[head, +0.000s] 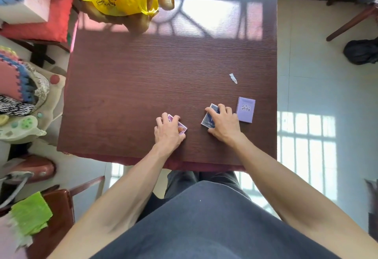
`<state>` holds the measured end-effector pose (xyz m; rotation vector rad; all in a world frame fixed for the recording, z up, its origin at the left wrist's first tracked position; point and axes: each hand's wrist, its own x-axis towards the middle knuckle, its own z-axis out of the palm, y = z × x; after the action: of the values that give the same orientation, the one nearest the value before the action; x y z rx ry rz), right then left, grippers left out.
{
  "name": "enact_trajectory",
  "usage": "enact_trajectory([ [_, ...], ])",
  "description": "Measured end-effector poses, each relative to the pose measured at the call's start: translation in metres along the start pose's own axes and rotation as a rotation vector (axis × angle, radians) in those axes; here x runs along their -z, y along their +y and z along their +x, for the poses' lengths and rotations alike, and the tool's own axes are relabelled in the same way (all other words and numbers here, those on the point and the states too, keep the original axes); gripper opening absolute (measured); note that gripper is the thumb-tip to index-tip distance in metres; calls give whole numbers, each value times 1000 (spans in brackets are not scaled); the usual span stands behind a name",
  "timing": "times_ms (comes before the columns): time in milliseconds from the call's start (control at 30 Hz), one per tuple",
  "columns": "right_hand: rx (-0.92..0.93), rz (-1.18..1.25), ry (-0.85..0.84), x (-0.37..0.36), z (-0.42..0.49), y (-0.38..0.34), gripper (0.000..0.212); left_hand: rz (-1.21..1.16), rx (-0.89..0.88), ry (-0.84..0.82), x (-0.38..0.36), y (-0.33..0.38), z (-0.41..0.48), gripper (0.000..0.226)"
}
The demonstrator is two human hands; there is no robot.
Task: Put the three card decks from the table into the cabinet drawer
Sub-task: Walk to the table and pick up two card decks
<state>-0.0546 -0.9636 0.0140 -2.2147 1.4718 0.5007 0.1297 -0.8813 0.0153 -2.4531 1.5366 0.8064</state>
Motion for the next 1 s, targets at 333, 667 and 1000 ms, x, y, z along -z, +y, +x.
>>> enact_trajectory([
  [333,-179,927,16,-5,-62,18,80,-468,53,-95,3,-15,-28,59],
  [667,-607,1563,76,-69,-173,58,62,-1024,224,-504,-8,-9,-84,32],
  [1000,-957,1832,257,-139,-270,27,68,-812,101,-885,-21,6,-76,55],
])
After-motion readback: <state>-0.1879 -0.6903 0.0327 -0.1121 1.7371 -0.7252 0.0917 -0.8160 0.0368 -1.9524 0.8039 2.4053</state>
